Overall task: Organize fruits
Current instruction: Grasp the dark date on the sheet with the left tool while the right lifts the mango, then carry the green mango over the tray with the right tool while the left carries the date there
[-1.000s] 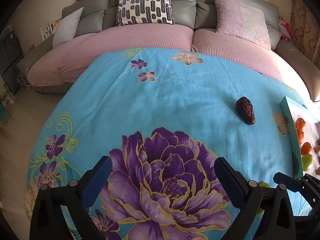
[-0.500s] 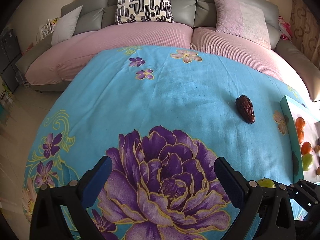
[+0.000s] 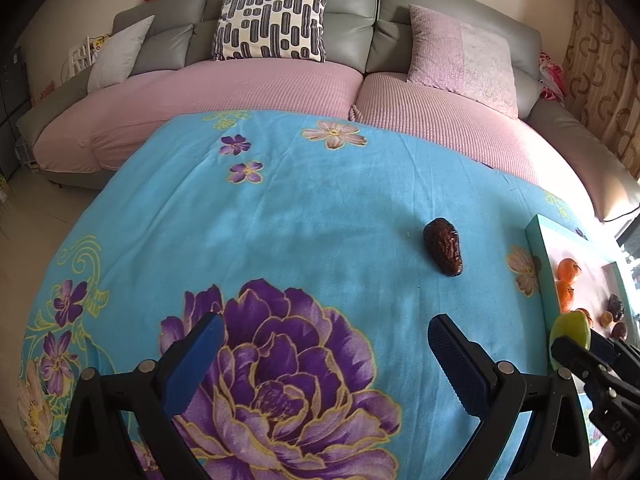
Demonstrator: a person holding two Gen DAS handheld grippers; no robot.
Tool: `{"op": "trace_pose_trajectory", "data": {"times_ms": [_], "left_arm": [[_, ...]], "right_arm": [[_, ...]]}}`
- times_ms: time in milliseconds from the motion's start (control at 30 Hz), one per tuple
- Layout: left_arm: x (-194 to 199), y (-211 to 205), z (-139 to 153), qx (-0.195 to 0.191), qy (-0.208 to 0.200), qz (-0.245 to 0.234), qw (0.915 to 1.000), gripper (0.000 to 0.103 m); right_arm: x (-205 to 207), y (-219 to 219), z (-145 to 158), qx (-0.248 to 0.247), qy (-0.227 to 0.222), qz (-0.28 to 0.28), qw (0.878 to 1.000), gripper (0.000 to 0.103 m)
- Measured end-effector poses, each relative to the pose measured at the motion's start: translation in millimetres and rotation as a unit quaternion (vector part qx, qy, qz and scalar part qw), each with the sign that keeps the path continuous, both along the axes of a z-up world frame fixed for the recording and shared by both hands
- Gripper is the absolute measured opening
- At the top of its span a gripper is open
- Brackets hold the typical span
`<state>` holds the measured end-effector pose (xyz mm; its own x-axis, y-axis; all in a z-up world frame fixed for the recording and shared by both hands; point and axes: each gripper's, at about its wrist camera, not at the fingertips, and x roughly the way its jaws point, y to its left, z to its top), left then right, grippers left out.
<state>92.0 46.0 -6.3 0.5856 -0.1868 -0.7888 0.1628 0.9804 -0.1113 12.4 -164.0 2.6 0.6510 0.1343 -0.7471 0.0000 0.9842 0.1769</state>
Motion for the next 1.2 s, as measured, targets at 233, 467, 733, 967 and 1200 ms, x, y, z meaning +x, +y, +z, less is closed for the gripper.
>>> {"op": "trace_pose_trajectory", "data": {"times_ms": [233, 467, 733, 967, 1200], "left_arm": [[4, -33, 3, -0.006, 0.001, -0.028, 0.9996, 0.103], [15, -68, 3, -0.023, 0.014, -0.055, 0.9981, 0.103], [50, -109, -3, -0.011, 0.025, -0.064, 0.9976, 0.097], [81, -128, -12, -0.002, 0.035, -0.050, 0.9981, 0.083], [87, -123, -27, -0.015, 0.061, -0.036, 0.9974, 0.062]], "right_arm": [[-15, -64, 13, -0.008, -0.019, -0.098, 0.995, 0.042], [-31, -109, 17, -0.026, -0.021, -0.171, 0.985, 0.042], [-44, -143, 17, -0.014, -0.021, -0.219, 0.975, 0.042], [-51, -151, 19, -0.004, -0.026, -0.226, 0.974, 0.042], [-53, -155, 18, 0.002, -0.026, -0.228, 0.973, 0.042]]}}
